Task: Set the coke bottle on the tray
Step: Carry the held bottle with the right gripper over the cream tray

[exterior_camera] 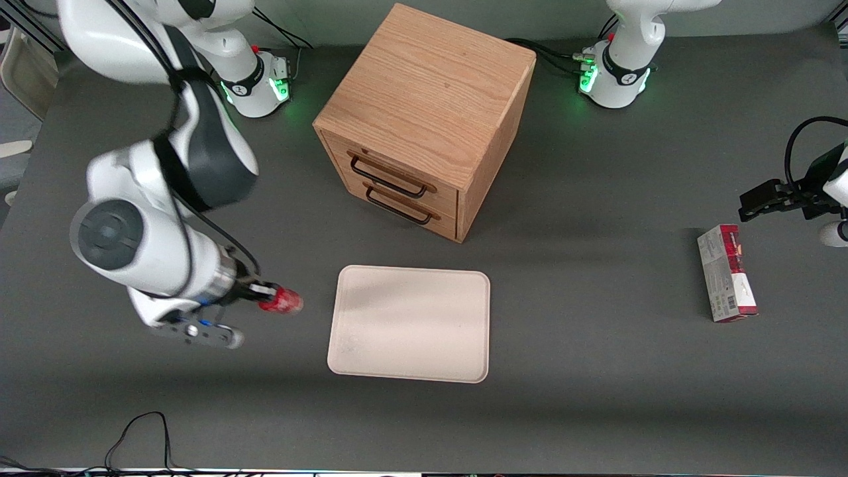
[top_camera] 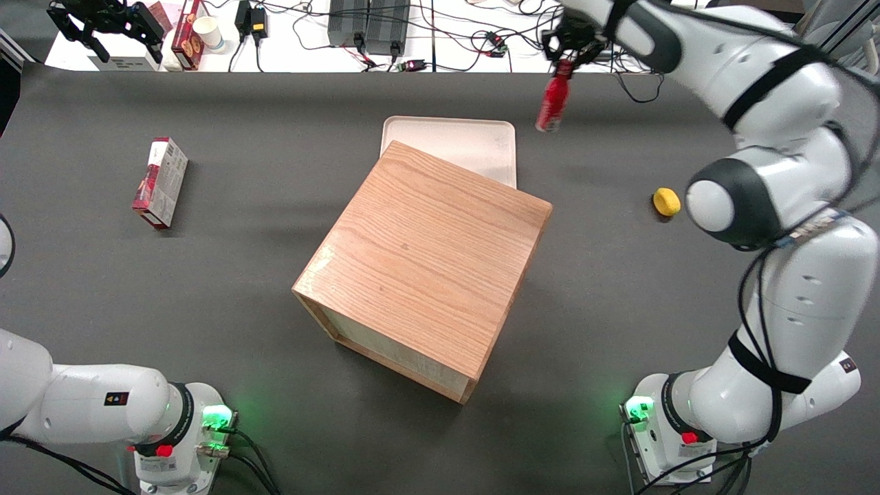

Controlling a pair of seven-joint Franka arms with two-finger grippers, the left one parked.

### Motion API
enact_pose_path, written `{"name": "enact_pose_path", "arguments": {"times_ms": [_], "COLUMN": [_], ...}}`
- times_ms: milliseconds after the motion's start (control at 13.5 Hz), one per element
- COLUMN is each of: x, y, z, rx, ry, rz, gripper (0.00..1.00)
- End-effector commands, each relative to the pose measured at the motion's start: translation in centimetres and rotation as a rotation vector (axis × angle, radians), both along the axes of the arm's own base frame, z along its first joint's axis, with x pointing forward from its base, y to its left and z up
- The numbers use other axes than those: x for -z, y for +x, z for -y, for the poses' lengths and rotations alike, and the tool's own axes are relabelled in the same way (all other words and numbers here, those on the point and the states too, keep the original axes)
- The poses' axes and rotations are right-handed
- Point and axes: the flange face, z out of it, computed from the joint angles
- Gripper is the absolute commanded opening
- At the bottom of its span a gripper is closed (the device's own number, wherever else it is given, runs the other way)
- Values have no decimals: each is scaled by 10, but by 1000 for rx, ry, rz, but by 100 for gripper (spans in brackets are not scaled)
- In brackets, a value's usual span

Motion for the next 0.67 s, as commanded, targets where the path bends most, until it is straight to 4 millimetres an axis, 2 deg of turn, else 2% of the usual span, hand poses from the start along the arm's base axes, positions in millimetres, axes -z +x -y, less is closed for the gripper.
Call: {"name": "enact_pose_path", "arguments": {"times_ms": [0,223,297,595], "x": [24,65,76,100], "y": [23,25,28,31], "z": [-30,-55,-57,-61], "rx": [82,57,67,60], "ry": [48,40,44,24], "rz": [73,78,86,94], "gripper": [0,0,0,0]}}
